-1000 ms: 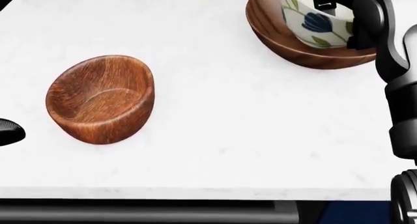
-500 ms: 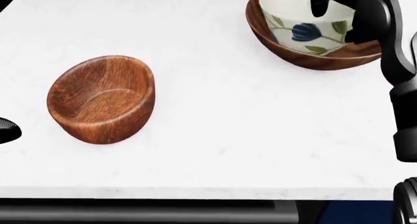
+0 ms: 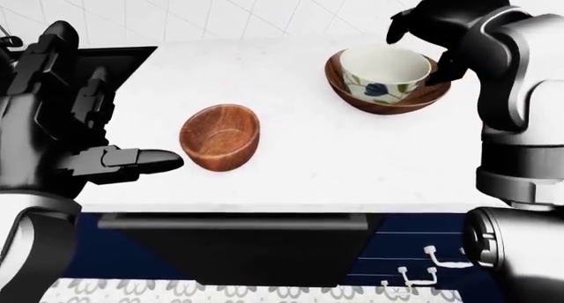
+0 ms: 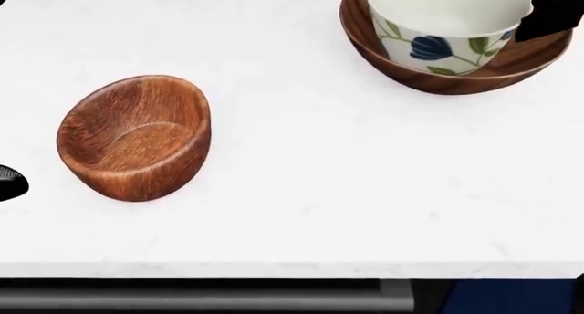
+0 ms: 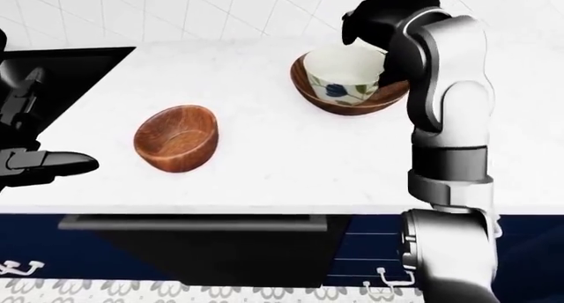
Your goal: Stack the bowls from largest to smallest.
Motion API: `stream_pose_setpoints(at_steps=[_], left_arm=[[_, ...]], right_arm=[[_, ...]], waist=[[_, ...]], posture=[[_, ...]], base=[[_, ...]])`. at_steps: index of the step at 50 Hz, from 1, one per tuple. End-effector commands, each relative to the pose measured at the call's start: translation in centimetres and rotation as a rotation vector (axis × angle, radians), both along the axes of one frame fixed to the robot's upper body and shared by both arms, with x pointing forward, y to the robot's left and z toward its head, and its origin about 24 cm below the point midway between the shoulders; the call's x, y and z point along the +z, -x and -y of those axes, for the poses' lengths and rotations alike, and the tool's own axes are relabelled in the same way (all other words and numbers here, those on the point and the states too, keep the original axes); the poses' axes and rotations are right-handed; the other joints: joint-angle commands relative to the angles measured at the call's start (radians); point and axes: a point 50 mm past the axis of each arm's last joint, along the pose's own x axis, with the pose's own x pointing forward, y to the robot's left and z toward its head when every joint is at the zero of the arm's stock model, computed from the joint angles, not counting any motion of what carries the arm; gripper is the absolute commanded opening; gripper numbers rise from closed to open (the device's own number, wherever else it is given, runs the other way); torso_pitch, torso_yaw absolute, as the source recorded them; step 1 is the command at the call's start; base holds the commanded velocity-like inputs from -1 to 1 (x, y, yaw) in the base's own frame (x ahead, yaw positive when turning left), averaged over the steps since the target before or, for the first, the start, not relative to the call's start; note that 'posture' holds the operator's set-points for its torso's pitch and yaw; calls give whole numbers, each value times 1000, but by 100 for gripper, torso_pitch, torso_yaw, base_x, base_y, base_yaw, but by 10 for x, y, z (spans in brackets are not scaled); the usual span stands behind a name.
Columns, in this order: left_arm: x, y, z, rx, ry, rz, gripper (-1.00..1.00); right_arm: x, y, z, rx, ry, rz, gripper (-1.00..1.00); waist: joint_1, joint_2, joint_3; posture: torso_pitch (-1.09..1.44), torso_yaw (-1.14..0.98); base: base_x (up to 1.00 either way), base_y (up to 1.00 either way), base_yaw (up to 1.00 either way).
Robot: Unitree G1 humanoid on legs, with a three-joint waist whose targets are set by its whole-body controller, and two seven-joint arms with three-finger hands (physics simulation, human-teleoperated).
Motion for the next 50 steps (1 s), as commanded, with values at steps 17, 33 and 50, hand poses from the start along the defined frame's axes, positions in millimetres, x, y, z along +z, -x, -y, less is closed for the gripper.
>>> stream_pose_setpoints(at_steps=[17,33,50], left_arm=[[16,9,-6,21,-1,79,100],[11,10,-9,28,5,74,100],[9,8,-11,29,8,70,100]], right_arm=[[21,40,-91,305,-143,25,21],[-20,65,-177,606,-202,-62,18],[-41,80,-209,716,-233,-120,32]], waist=[[-11,15,-21],[-16,35,-26],[-22,47,-29]], posture=[[0,0],[0,0],[0,0]], base=[[0,0,0],[0,0,0],[0,0,0]])
